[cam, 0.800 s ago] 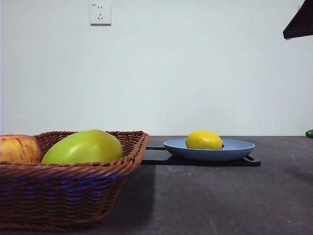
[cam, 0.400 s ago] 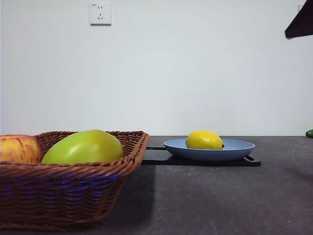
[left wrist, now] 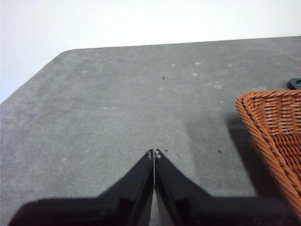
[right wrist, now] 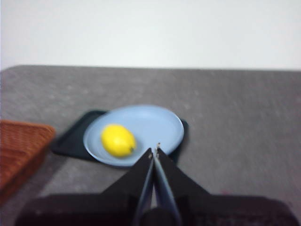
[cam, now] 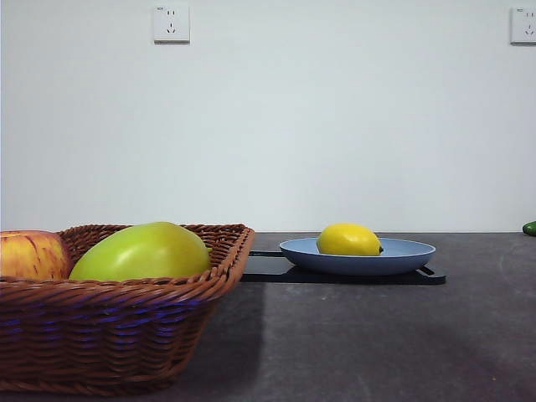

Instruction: Take the lemon from the basket,put the lemon in the plate,hand out the plate

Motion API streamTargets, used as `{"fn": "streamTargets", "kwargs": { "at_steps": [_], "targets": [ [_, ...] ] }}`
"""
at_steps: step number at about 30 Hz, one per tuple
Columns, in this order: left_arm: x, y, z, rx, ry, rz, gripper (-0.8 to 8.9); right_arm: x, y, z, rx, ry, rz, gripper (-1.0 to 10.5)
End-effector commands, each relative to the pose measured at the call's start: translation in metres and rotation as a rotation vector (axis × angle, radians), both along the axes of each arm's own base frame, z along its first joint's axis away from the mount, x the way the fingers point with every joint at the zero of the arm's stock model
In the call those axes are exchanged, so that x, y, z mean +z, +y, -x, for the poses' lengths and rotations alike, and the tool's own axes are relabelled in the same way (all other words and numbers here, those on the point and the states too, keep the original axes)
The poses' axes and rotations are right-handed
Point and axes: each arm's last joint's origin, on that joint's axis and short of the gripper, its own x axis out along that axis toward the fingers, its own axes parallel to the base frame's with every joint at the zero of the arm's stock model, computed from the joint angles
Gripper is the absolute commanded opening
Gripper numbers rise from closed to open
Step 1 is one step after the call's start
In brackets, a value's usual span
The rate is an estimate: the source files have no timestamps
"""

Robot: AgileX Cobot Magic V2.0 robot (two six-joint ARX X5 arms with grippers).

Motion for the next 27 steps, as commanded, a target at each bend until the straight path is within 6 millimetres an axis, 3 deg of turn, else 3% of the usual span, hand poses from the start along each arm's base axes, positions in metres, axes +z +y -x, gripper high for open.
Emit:
{"fn": "streamTargets", "kwargs": {
  "at_steps": [1, 8, 14, 27],
  "targets": [
    [-0.002, 0.0, 0.0, 0.007, 0.004, 0.002, 0.08, -0.014, -0.005, 0.0, -0.028, 0.002, -0.002, 0.0],
    [-0.002, 0.0, 0.0, 0.007, 0.004, 0.002, 0.08, -0.054, -0.01, 0.002, -0.082, 0.02, 0.001, 0.0],
    [-0.002, 0.0, 0.0, 0.007, 0.004, 0.002, 0.08, -0.076, -0.011, 0.0, -0.096, 0.04, 0.004, 0.0],
    [-0.002, 0.0, 0.0, 0.007, 0.004, 0.002, 0.08, -0.076, -0.011, 0.0, -0.108, 0.043, -0.024, 0.0]
  ]
}}
